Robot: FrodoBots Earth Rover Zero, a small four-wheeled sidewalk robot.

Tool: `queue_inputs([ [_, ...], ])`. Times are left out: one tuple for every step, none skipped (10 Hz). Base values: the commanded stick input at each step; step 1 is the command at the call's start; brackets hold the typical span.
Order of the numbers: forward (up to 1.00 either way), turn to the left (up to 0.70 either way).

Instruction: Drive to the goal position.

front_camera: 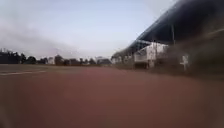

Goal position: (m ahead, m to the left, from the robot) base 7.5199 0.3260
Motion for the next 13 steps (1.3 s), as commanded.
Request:
queue_inputs([
  [0.70,0.00],
  [0.70,0.00],
  [0.70,0.00],
  [0.70,0.00],
  [0.70,0.00],
  [0.70,0.00],
  [0.70,0.00],
  [0.70,-0.12],
  [0.70,-0.34],
  [0.70,-0.34],
  [0.70,-0.05],
  [0.70,0.00],
  [0.70,0.00],
])
